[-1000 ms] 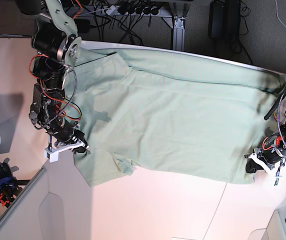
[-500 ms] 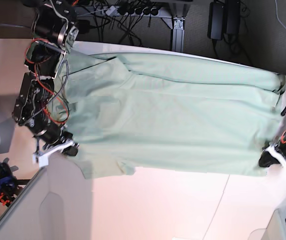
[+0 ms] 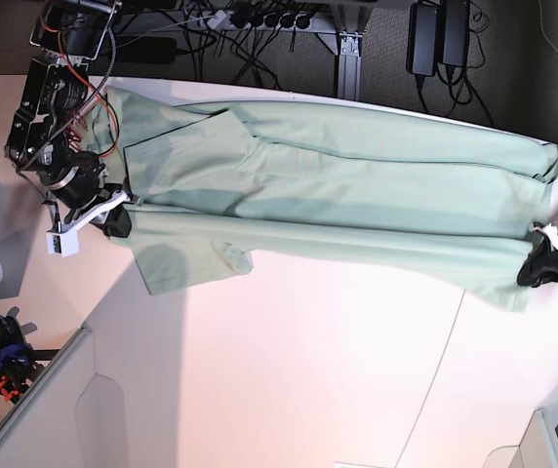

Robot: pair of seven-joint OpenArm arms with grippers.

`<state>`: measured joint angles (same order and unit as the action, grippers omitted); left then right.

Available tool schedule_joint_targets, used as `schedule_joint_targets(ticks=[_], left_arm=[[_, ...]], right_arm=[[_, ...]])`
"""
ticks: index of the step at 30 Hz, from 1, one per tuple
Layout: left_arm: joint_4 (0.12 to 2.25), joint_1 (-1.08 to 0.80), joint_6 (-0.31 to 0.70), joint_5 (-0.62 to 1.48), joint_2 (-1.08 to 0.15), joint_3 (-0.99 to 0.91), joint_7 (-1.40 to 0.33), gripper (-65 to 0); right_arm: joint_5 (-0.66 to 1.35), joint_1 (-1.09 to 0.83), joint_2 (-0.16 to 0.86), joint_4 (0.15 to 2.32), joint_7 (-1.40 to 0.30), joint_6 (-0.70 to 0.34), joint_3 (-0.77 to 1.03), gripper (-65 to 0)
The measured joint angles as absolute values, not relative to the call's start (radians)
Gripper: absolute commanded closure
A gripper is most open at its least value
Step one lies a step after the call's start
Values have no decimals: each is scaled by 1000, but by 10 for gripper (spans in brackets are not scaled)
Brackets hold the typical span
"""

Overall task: Fold the T-shirt properly
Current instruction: 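Fold the hem over toward the folded shoulder edge with both grippers, then regrasp the folded edge with the right gripper and smooth it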

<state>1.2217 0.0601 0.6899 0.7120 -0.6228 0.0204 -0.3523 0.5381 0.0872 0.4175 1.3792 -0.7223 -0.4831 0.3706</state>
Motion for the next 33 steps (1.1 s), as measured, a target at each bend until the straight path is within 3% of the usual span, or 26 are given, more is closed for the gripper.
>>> schedule_joint_targets(ticks=[5,8,10,22,33], left_arm=[[1284,-22,691,711,-612,25,-367,0],[1283,-25,690,707,-604,25,-366,0],[1284,-20,690,709,-596,25,-366,0],[1284,-30,690,706,-591,25,-366,0],[1285,-39,690,705,-591,25,-368,0]], right_arm=[[520,43,415,1379,-722,-482,371,0],[502,35,415,1379,-723,-482,371,-315],[504,36,415,1379,-722,-482,378,-425],[528,183,377,1365,-672,-474,513,-430],[339,397,344,974,-524,-475,292,-430]])
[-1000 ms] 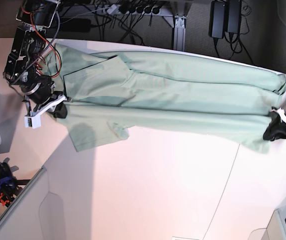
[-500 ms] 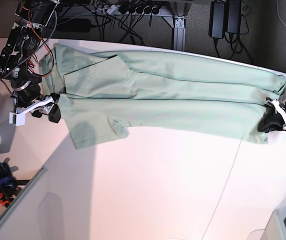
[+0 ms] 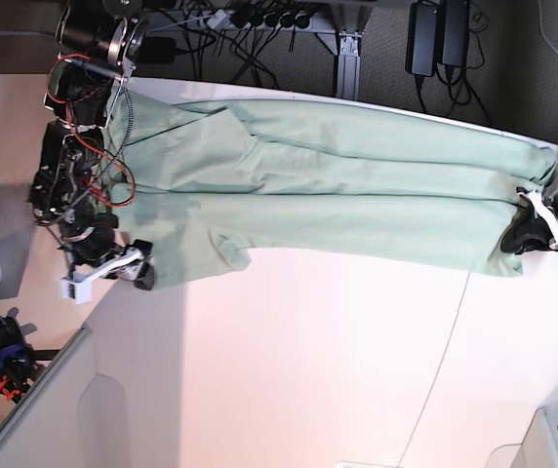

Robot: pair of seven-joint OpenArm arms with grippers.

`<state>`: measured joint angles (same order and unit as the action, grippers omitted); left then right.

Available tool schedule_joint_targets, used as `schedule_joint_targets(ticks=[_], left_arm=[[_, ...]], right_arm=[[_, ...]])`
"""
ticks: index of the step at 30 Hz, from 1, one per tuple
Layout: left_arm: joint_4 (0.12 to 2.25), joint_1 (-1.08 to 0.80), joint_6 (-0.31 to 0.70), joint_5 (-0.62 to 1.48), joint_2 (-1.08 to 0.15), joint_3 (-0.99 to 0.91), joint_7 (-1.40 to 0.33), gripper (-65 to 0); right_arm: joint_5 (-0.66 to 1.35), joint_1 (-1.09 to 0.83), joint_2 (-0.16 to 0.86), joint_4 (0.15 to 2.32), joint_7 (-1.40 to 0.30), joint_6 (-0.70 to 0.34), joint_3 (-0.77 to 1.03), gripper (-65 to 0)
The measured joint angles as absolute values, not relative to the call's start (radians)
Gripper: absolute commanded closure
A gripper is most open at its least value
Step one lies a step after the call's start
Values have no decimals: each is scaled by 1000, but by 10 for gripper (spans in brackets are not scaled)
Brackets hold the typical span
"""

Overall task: Fold the T-shirt properly
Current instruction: 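Regrasp the folded edge with the right gripper and smooth it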

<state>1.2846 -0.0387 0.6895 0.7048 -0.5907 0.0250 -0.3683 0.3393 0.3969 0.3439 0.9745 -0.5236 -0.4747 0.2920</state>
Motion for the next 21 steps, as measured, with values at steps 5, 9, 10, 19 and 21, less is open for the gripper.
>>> schedule_joint_targets(ticks=[5,9,10,19,21], left_arm=[[1285,-39,690,707,-591,25,-369,0],[1285,-39,690,707,-591,25,-369,0],[1285,-39,690,707,-591,25,-369,0],[1285,-39,690,708,-591,25,-369,0],[1285,-39,690,708,-591,25,-369,0]], right_arm=[[332,396,346,943,-501,-475,235,-430],[332,396,347,942,-501,-475,235,-428],[332,396,347,942,-501,-475,235,-420],[333,396,347,942,-497,-475,235,0],[334,396,347,942,-497,-475,235,0]])
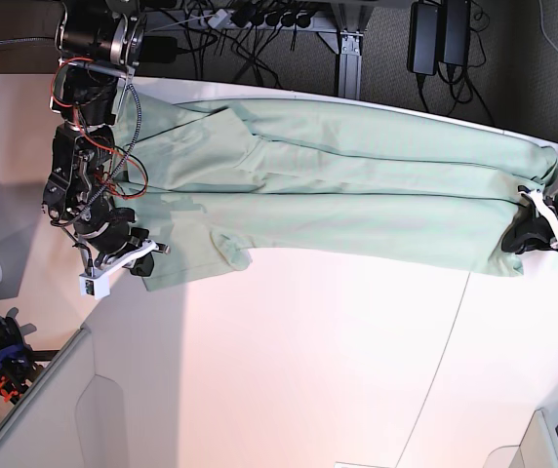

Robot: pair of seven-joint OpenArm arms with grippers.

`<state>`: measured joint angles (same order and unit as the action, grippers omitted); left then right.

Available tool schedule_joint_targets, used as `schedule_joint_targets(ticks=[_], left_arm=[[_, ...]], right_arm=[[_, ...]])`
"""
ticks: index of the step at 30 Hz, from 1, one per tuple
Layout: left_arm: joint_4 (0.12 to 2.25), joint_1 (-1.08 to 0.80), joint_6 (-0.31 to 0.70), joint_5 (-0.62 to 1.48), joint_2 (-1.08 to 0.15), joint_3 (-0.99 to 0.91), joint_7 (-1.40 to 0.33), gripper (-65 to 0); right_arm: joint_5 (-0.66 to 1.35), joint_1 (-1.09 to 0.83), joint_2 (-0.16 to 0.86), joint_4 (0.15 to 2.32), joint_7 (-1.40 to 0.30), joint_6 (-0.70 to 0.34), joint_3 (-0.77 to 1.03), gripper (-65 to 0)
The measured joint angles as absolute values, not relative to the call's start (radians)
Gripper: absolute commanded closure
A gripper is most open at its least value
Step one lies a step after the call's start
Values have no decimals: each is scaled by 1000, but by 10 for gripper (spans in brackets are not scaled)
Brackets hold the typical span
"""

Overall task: Fold the T-shirt properly
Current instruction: 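Regrasp the folded edge with the right gripper and smooth it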

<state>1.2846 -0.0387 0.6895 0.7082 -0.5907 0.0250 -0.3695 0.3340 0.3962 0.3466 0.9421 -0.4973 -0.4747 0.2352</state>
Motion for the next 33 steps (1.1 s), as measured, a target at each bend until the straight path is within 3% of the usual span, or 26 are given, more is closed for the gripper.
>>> schedule_joint_targets(ticks=[5,15,21,22,24,25,26,33], left_arm=[[1300,-42,690,706,-596,12,-370,0],[1526,-153,691,707,-638,-33,-392,0],[1558,-204,690,707,-650,-40,-395,0],[1557,-205,690,707,-648,-40,-397,0],[1558,-201,690,710,-648,-40,-395,0],[1558,-199,689,713,-649,-41,-395,0],[1559,-199,689,720,-649,-41,-393,0],[1559,-201,690,725,-649,-41,-396,0]], right_arm=[[363,380,347,998,-519,-475,236,0],[444,199,352,1412,-657,-476,280,0],[408,147,352,1439,-640,-476,355,0],[387,151,352,1425,-602,-476,360,-38],[359,174,352,1377,-548,-476,368,-266],[339,194,355,1339,-537,-476,368,-348],[329,213,354,1293,-514,-476,368,-390],[300,353,351,957,-421,-472,368,-399]])
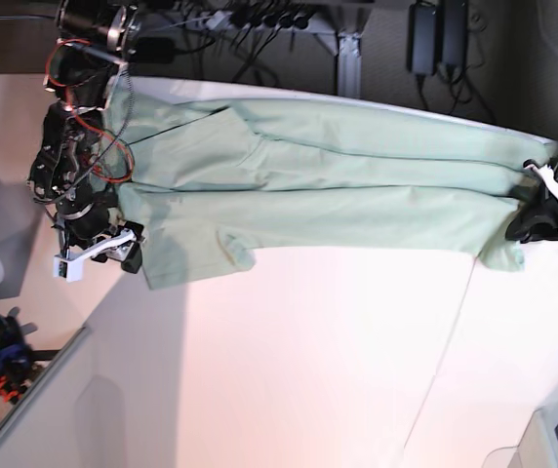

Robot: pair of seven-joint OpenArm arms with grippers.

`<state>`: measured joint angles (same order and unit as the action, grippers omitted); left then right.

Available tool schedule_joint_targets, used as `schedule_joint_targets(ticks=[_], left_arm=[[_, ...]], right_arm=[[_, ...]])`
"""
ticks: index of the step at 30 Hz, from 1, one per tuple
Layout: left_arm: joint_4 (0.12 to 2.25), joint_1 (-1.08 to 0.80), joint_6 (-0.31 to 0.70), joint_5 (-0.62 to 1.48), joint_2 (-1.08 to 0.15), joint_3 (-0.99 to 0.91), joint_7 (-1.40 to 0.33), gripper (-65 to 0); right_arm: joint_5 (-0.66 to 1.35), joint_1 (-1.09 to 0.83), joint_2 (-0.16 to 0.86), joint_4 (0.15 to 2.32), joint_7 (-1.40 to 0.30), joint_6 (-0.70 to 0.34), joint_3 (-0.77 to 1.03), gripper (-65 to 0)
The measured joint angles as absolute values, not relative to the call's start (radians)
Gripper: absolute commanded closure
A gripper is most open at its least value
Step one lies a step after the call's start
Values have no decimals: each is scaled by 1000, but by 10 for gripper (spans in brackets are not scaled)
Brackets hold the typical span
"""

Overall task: Fold the T-shirt properly
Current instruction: 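Regrasp the folded edge with the right gripper and smooth it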

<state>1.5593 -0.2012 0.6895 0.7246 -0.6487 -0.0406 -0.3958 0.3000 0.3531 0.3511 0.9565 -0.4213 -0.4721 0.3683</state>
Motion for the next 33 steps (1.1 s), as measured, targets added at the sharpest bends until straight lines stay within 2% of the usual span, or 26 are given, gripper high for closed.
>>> schedule_joint_targets(ticks=[5,12,13,14,17,22,25,33], left_arm=[[1559,-202,690,727,-648,-41,-397,0],[1559,-202,690,727,-645,-41,-397,0],[1559,-202,690,727,-645,-41,-397,0],[1559,-202,690,726,-646,-41,-397,0],[1559,-202,690,727,-645,-41,-397,0],[1559,-202,690,727,-646,-41,-397,0],[1561,-202,690,727,-646,-43,-420,0],[1587,-201,690,894,-648,-82,-647,0]], right_arm=[[332,419,348,839,-408,-471,329,-399],[344,424,352,834,-383,-471,180,-386],[344,424,352,834,-381,-471,163,-347],[344,427,352,834,-380,-471,147,-277],[348,426,349,834,-383,-471,132,0],[345,423,348,850,-402,-472,138,0],[345,408,346,925,-508,-472,162,0],[473,226,355,1414,-706,-474,266,0]])
